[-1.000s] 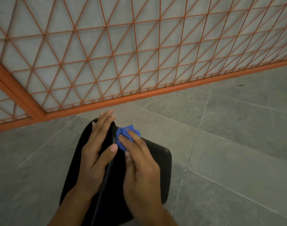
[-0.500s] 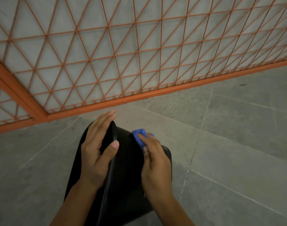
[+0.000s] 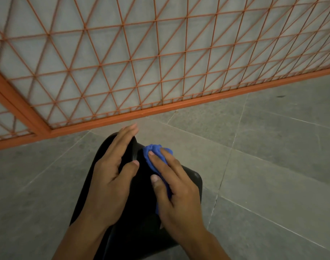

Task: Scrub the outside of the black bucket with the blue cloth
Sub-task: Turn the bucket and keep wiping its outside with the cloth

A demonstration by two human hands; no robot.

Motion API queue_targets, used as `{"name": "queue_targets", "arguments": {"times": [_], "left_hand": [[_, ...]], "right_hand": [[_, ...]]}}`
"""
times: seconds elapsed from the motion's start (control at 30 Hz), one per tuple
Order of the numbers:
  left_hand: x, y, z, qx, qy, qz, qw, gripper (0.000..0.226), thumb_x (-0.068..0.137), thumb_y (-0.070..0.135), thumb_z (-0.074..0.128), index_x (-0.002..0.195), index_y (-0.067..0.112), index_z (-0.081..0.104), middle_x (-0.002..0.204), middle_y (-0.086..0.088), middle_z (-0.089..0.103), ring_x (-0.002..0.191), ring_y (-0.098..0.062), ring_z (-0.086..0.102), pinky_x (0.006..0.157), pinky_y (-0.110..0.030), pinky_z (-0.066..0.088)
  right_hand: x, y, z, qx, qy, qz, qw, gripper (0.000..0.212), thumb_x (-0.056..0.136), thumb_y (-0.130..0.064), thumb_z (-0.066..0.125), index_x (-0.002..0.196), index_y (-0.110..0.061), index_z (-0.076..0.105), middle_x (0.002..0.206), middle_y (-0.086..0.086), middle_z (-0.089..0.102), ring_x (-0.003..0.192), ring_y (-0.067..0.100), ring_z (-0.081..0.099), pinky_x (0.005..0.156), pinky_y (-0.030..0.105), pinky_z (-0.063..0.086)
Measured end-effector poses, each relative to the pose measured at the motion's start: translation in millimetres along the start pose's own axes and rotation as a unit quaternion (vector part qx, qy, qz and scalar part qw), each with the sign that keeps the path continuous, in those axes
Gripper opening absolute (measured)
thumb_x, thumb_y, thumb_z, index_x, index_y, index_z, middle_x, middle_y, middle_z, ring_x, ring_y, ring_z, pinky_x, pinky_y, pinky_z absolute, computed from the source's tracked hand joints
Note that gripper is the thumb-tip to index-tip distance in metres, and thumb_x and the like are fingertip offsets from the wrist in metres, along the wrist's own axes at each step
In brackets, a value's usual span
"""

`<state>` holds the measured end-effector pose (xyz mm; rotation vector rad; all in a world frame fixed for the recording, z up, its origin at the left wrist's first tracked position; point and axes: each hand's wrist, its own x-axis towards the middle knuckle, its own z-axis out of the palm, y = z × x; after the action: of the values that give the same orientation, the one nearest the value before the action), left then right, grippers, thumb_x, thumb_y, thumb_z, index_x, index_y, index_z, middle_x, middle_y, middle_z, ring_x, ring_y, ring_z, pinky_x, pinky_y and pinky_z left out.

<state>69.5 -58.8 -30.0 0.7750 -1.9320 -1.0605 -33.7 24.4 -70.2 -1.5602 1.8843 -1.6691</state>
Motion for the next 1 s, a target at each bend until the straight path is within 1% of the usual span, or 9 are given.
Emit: {"name": "queue_targets", "arguments": {"times": [0.1, 0.23, 0.33, 0.43, 0.53, 0.67, 0.77, 0.87, 1.0], "left_hand": [[0, -2, 4, -0.001, 0.021, 0.023, 1.0, 0.052, 0.078, 0.037, 0.051, 0.129, 0.031, 0.048, 0.142, 0.011, 0.047, 0.137, -0.004, 0.036, 0.115, -0.024, 0.027], [3, -6, 9, 0.012, 0.041, 0.071, 0.997, 0.049, 0.081, 0.031, 0.052, 0.128, 0.018, 0.049, 0.138, 0.003, 0.051, 0.137, -0.015, 0.039, 0.116, -0.042, 0.028], [3, -14, 4, 0.02, 0.047, 0.093, 0.994, 0.048, 0.083, 0.028, 0.049, 0.128, 0.014, 0.048, 0.138, -0.003, 0.05, 0.136, -0.019, 0.041, 0.115, -0.039, 0.031], [5, -16, 1, 0.031, 0.047, 0.074, 0.996, 0.051, 0.084, 0.03, 0.048, 0.132, 0.011, 0.046, 0.141, -0.005, 0.048, 0.138, -0.021, 0.039, 0.115, -0.041, 0.029], [4, -13, 4, 0.051, 0.04, 0.077, 0.995, 0.054, 0.085, 0.03, 0.047, 0.135, 0.01, 0.044, 0.146, -0.005, 0.044, 0.141, -0.019, 0.034, 0.116, -0.043, 0.027], [0, -12, 7, 0.05, 0.026, 0.09, 0.994, 0.055, 0.086, 0.03, 0.047, 0.138, 0.013, 0.039, 0.149, -0.004, 0.039, 0.143, -0.015, 0.03, 0.116, -0.041, 0.027], [2, -10, 6, 0.06, 0.035, 0.085, 0.994, 0.057, 0.085, 0.03, 0.048, 0.137, 0.008, 0.041, 0.146, -0.004, 0.043, 0.141, -0.015, 0.033, 0.115, -0.043, 0.029], [3, -9, 8, 0.064, 0.043, 0.096, 0.992, 0.055, 0.085, 0.029, 0.048, 0.135, 0.005, 0.046, 0.144, -0.005, 0.046, 0.14, -0.018, 0.036, 0.113, -0.048, 0.031], [4, -12, 8, 0.068, 0.039, 0.119, 0.99, 0.053, 0.085, 0.027, 0.048, 0.133, 0.004, 0.047, 0.141, -0.007, 0.049, 0.138, -0.022, 0.039, 0.112, -0.049, 0.032]], "right_hand": [[12, 6, -4, 0.03, -0.008, 0.025, 0.999, 0.036, 0.093, -0.018, 0.046, 0.127, -0.027, 0.052, 0.135, -0.009, 0.049, 0.128, -0.001, 0.037, 0.107, 0.021, 0.032], [6, -1, 9, 0.054, 0.074, 0.075, 0.993, 0.035, 0.092, -0.018, 0.045, 0.124, -0.025, 0.055, 0.133, -0.01, 0.051, 0.127, -0.005, 0.038, 0.105, 0.014, 0.03], [1, -10, 17, 0.032, 0.064, 0.01, 0.997, 0.035, 0.093, -0.017, 0.044, 0.127, -0.023, 0.053, 0.134, -0.007, 0.051, 0.128, -0.001, 0.038, 0.107, 0.016, 0.029], [17, -3, 12, 0.06, 0.024, 0.054, 0.996, 0.033, 0.093, -0.01, 0.046, 0.123, -0.02, 0.056, 0.132, -0.006, 0.053, 0.126, -0.003, 0.04, 0.108, 0.017, 0.03], [12, -1, 8, 0.068, 0.053, 0.081, 0.993, 0.033, 0.093, -0.009, 0.047, 0.121, -0.02, 0.058, 0.13, -0.009, 0.054, 0.125, -0.005, 0.041, 0.107, 0.017, 0.03], [3, -11, 15, 0.047, 0.077, 0.018, 0.996, 0.034, 0.092, -0.018, 0.044, 0.124, -0.022, 0.056, 0.132, -0.009, 0.053, 0.128, -0.001, 0.039, 0.105, 0.013, 0.029], [22, -4, 9, 0.058, 0.043, 0.064, 0.995, 0.032, 0.093, -0.01, 0.045, 0.119, -0.021, 0.06, 0.127, -0.007, 0.057, 0.124, 0.0, 0.044, 0.105, 0.017, 0.033], [14, 2, 4, 0.055, 0.059, 0.125, 0.989, 0.032, 0.092, -0.003, 0.048, 0.117, -0.019, 0.061, 0.125, -0.008, 0.057, 0.123, 0.006, 0.047, 0.106, 0.023, 0.035], [1, -7, 13, 0.061, 0.092, 0.04, 0.993, 0.033, 0.091, -0.016, 0.046, 0.12, -0.023, 0.059, 0.128, -0.008, 0.057, 0.125, 0.0, 0.043, 0.105, 0.013, 0.03]]}}
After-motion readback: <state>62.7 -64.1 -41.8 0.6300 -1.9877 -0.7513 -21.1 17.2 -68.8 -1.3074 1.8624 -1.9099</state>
